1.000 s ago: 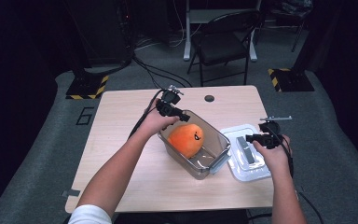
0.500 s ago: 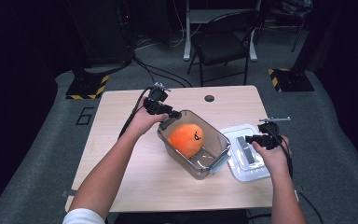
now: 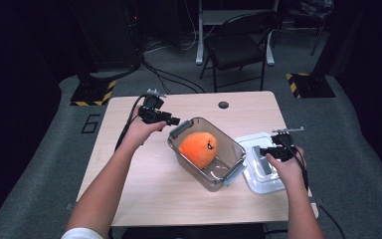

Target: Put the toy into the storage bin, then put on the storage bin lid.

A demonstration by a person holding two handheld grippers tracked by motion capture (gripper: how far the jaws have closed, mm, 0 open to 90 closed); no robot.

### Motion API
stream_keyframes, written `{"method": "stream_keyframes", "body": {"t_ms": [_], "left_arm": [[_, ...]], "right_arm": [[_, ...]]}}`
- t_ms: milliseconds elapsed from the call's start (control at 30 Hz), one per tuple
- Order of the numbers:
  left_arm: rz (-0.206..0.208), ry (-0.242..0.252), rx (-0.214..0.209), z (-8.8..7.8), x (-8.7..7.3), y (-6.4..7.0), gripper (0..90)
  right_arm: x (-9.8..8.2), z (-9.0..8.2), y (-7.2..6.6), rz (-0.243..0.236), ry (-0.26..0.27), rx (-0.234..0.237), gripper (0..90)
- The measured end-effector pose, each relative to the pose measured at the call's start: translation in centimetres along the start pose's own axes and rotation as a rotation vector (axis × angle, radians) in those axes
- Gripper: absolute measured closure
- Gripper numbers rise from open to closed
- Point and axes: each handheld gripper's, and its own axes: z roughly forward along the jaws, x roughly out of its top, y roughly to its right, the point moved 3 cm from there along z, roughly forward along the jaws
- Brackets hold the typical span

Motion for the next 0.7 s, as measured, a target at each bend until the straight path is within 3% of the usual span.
{"method": "stream_keyframes", "body": {"t_ms": [100,567,700], "left_arm": [[-0.006,0.003,0.012,-0.5,-0.5,-0.6,48.6],[-0.062,0.017,0.042,-2.3,-2.9,-2.7,47.2],[-0.062,0.007,0.053,-2.6,-3.5,-3.2,46.6]], "right_arm": [[-0.1,0.3,0.1,-0.02,-0.001,-0.005,62.1],[-0.5,1.0,0.2,-0.017,-0.006,-0.023,61.8],[-0.6,1.2,0.3,-0.016,-0.013,-0.026,61.7]]}}
